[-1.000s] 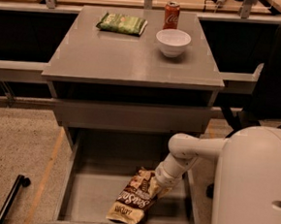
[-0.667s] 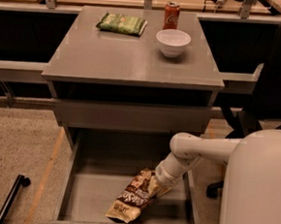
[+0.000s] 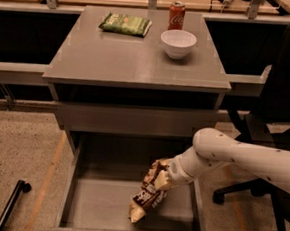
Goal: Pick brown chip bag from middle drawer and place on counter
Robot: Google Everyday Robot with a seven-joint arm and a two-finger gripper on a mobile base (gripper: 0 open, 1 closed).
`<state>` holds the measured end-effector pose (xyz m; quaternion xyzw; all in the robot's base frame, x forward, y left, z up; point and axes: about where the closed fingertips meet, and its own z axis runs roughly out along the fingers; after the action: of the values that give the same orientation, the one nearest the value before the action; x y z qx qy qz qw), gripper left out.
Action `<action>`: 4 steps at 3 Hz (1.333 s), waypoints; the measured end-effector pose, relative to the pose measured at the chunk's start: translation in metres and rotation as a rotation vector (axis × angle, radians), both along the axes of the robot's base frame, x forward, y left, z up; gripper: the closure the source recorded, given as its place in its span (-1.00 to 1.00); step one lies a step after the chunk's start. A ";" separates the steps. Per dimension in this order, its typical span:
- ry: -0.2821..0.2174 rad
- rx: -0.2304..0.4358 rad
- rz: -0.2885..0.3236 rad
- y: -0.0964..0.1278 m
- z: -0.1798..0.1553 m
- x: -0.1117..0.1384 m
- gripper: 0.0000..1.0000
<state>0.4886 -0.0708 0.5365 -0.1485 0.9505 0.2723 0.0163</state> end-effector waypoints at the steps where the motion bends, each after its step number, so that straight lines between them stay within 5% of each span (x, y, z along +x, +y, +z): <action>1: -0.174 0.074 0.077 -0.001 0.077 -0.004 1.00; 3: -0.601 0.122 0.251 -0.030 0.264 -0.022 1.00; 4: -0.731 0.086 0.301 -0.049 0.329 -0.020 1.00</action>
Offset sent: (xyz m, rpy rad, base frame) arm -0.0229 -0.0242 0.2753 0.1803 -0.6279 0.2704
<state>0.4684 -0.1201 0.8658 -0.3725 0.8373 0.2404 0.3199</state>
